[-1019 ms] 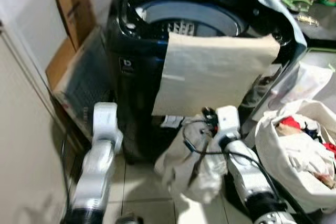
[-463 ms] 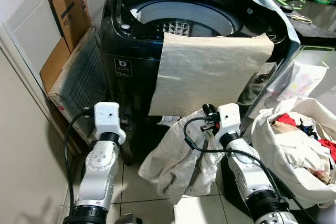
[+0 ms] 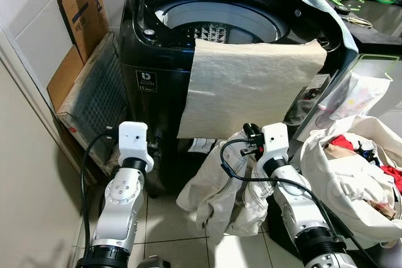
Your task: Clothes washing
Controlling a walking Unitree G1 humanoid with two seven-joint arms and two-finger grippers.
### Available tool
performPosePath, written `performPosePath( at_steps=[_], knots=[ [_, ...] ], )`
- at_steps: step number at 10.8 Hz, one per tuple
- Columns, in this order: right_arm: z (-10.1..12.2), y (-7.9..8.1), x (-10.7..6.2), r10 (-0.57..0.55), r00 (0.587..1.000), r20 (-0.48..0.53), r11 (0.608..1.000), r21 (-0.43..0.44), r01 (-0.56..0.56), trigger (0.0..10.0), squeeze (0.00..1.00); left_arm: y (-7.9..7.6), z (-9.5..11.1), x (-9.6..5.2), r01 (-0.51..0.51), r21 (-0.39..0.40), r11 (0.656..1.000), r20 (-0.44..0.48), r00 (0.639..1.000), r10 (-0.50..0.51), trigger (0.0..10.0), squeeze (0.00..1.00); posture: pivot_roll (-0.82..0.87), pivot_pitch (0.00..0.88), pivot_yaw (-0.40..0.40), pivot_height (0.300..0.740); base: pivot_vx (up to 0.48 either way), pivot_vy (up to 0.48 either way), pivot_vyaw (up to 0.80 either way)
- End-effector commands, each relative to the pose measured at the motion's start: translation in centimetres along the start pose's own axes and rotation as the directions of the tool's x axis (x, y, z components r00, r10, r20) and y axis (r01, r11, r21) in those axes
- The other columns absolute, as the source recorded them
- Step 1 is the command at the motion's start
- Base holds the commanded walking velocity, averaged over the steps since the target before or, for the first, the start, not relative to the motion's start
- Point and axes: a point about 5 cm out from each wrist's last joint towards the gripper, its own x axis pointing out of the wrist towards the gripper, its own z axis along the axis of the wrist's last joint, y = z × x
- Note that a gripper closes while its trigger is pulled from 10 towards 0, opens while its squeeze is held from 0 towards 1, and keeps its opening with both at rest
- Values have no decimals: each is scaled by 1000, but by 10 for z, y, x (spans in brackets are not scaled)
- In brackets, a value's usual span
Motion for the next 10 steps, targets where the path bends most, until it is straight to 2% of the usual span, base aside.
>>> performPosePath(
  at_steps=[1,4,7,9,10],
  knots=[
    [13,-4,3,-18,997,69,1000,-15,19,0,0,-6,2,0,32,12,999,13,999,-32,10000,0,107,0,-32,740,0,0,0],
    [12,-3,4,-16,998,68,1000,-7,17,0,0,-5,-2,0,47,21,999,-10,999,-47,10000,0,110,0,-29,740,0,0,0],
    [17,-1,6,-4,996,85,1000,-9,5,0,0,-7,2,-1,65,29,997,4,998,-65,10000,0,112,0,-40,740,0,0,0],
    [47,8,1,52,980,192,998,-41,-45,0,0,11,12,-7,-23,4,1000,52,998,23,10000,0,113,0,-53,740,0,0,0],
    [58,4,-9,47,975,218,999,-38,-39,0,0,22,30,-11,-65,-35,997,93,993,68,10000,0,110,0,-51,740,0,0,0]
  ],
)
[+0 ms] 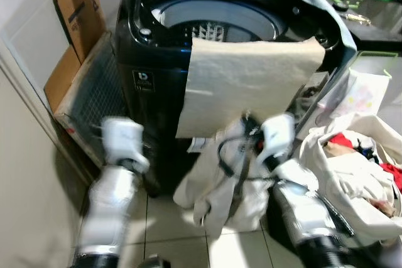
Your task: Clothes washing
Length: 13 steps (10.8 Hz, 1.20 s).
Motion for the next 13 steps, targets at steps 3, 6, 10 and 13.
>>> performPosePath(
  at_steps=[3,6,10,13],
  knots=[
    [18,-13,-45,-56,998,2,998,-10,56,0,0,10,25,-18,-16,12,1000,3,1000,16,10000,0,82,0,-12,740,0,0,0],
    [35,-10,-67,-59,998,-14,998,-11,58,0,0,-5,48,-27,89,60,994,20,996,-90,10000,0,71,0,0,740,0,0,0],
    [38,-10,-46,-82,997,-3,997,-10,82,0,0,-19,50,-20,157,67,985,5,988,-157,10000,0,62,0,11,740,0,0,0],
    [51,-5,-41,-72,995,73,997,-27,74,0,0,-26,64,-17,159,40,986,73,984,-162,10000,0,62,0,4,740,0,0,0]
  ],
)
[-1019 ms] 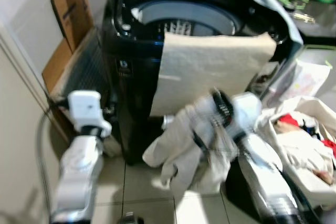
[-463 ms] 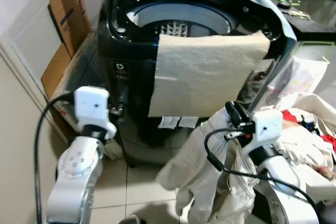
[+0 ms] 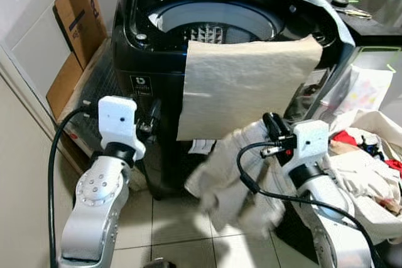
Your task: Clothes washing
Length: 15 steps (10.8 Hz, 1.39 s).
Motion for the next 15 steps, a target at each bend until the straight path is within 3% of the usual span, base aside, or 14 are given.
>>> performPosePath(
  at_steps=[1,3,8,11,13,15],
  knots=[
    [25,-3,6,-13,993,120,999,-27,16,0,0,-4,9,1,9,-11,1000,34,999,-9,10000,0,60,0,4,740,0,0,0],
    [63,-6,23,-29,970,241,999,-24,36,0,0,-6,18,5,11,-29,1000,82,997,-9,10000,0,57,0,4,740,369,0,0],
    [113,-7,34,-9,911,412,998,-52,33,0,0,-11,34,6,20,-49,999,174,985,-11,10000,0,52,0,-6,740,480,0,0],
    [119,-13,40,-12,902,432,996,-71,47,0,0,-9,33,17,-36,-27,999,139,990,39,10000,0,43,0,-2,740,480,0,0],
    [126,-13,44,3,893,449,997,-74,34,0,0,-6,34,17,-76,-54,996,147,986,83,10000,0,40,0,0,740,0,0,0],
    [168,-12,56,115,832,542,991,-120,-59,0,0,-10,32,19,-71,-56,996,140,987,79,10000,0,34,0,2,740,0,0,0]
  ],
)
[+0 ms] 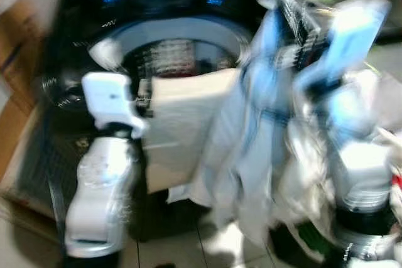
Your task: Clothes washing
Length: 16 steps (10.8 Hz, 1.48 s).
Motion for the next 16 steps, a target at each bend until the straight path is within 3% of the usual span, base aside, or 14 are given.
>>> performPosePath(
  at_steps=[1,3,5,6,7,8,9,10,11,12,13,14,15,16],
  knots=[
    [20,-1,13,27,995,96,999,17,-28,0,0,5,-2,0,-21,17,1000,-9,1000,21,10000,0,29,0,7,740,0,0,0],
    [43,-26,60,51,986,158,998,-36,-46,0,0,2,-4,3,-1,7,1000,-13,1000,1,10000,0,27,0,12,740,0,0,0],
    [22,-88,92,-157,987,21,980,-122,159,0,0,0,-4,5,5,2,1000,-13,1000,-5,10000,0,49,0,-3,740,0,0,0],
    [12,-103,96,-223,974,-35,966,-145,216,0,0,0,-4,4,4,1,1000,-16,1000,-4,10000,0,57,0,-1,740,0,0,0],
    [-4,-133,96,-384,909,-163,893,-316,321,0,0,-1,-4,-2,9,14,1000,-32,999,-8,10000,0,106,0,-23,740,0,0,0],
    [-5,-149,92,-463,865,-193,842,-399,362,0,0,1,-5,-8,4,22,1000,-44,999,-3,10000,0,125,0,-33,740,0,0,0],
    [-1,-166,84,-556,809,-193,764,-502,405,0,0,3,-6,-13,-4,39,999,-60,998,7,10000,0,151,0,-52,740,0,0,0],
    [-9,-158,88,-509,822,-256,780,-541,315,0,0,6,-6,-17,-30,56,998,-65,997,34,10000,0,189,0,-77,740,0,0,0],
    [-28,-131,96,-363,858,-362,796,-599,84,0,0,9,-5,-18,-45,59,997,-64,997,49,10000,0,208,0,-92,740,0,0,0],
    [-36,-121,97,-321,859,-398,768,-641,-11,0,0,9,-5,-19,-46,61,997,-66,997,50,10000,0,212,0,-97,740,0,0,0],
    [-33,-109,106,-288,885,-367,769,-639,-15,0,0,8,-4,-20,-48,62,997,-66,996,52,10000,0,213,0,-111,740,0,0,0],
    [-14,-89,125,-207,944,-257,836,-548,34,0,0,7,-4,-19,-54,61,997,-64,996,58,10000,0,209,0,-118,740,0,0,0],
    [-1,-79,135,-148,970,-194,882,-470,41,0,0,7,-5,-17,-60,55,997,-61,996,63,10000,0,199,0,-113,740,0,0,0],
    [5,-74,139,-109,976,-187,889,-458,12,0,0,6,-5,-15,-52,49,997,-62,997,55,10000,0,184,0,-103,740,0,0,0]
  ],
)
